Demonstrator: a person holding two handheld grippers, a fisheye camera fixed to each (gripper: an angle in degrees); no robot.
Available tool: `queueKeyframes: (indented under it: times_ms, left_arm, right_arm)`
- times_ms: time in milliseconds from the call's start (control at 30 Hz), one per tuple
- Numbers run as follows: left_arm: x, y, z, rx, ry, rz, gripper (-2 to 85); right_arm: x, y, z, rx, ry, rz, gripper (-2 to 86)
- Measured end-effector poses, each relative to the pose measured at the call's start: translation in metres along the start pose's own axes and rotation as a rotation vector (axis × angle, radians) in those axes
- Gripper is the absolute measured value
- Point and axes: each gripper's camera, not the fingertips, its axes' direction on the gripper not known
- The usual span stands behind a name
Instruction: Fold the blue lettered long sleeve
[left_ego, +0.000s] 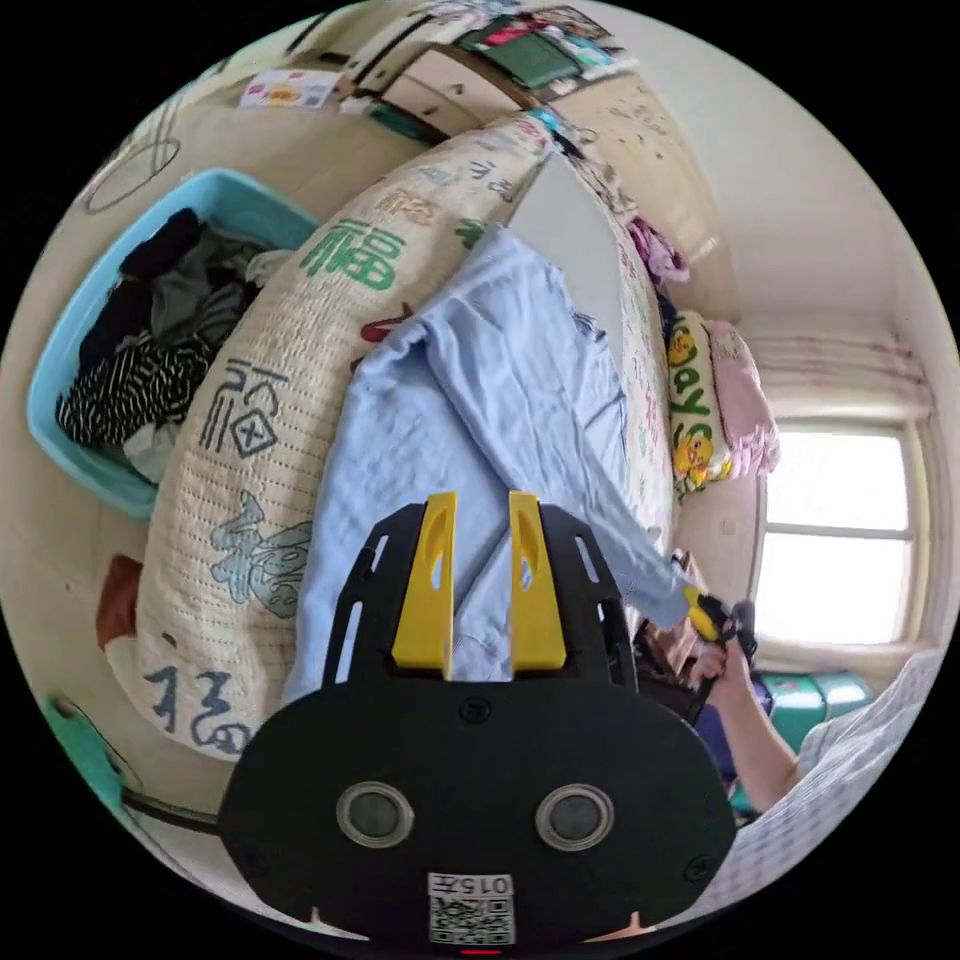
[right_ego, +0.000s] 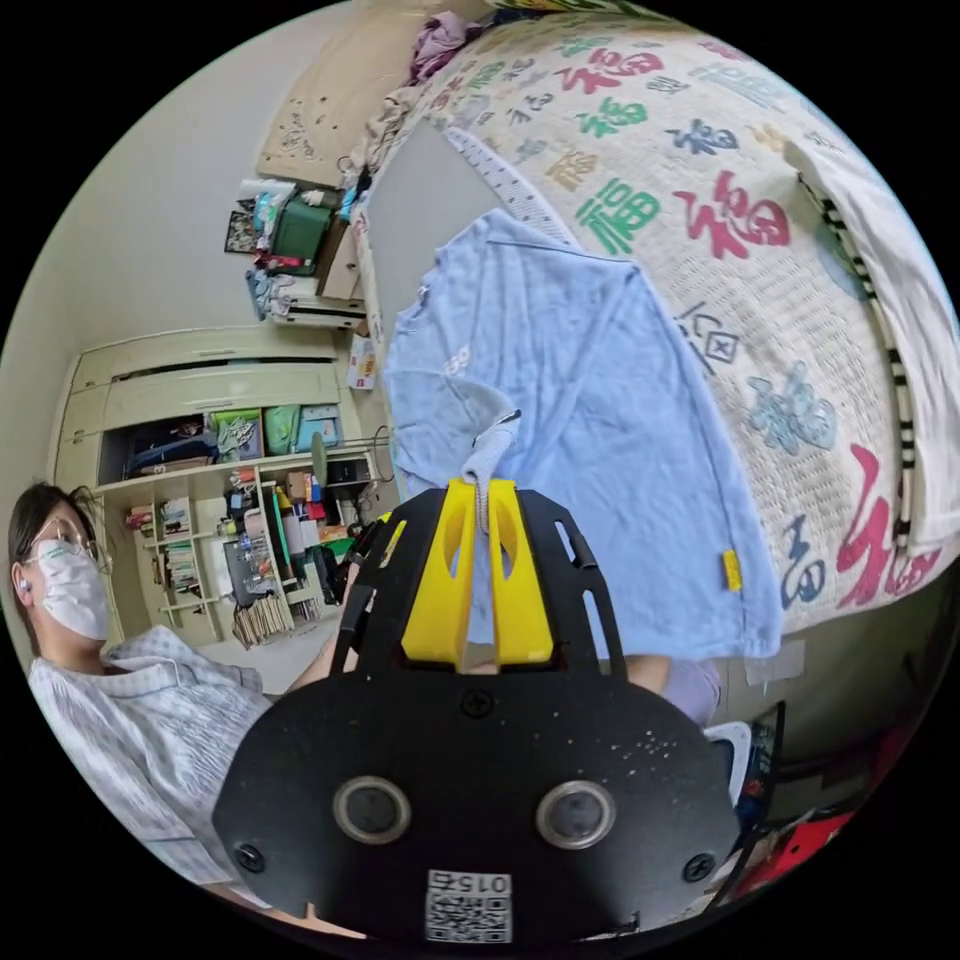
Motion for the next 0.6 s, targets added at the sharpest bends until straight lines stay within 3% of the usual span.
queueKeyframes:
  times_ms: [300,600]
  left_arm:
    - [-0.052,-0.032,0.005,0.222,0.211,-0.320,8.8]
    - [-0.059,-0.098,0.028,0.258,0.194,-0.361,6.0]
  right_arm:
    - [0.041,0.003,0.056,-0.077,0.056,0.030,0.8]
    - [0.051,-0.012,0.117,-0.092,0.124,0.076,1.0]
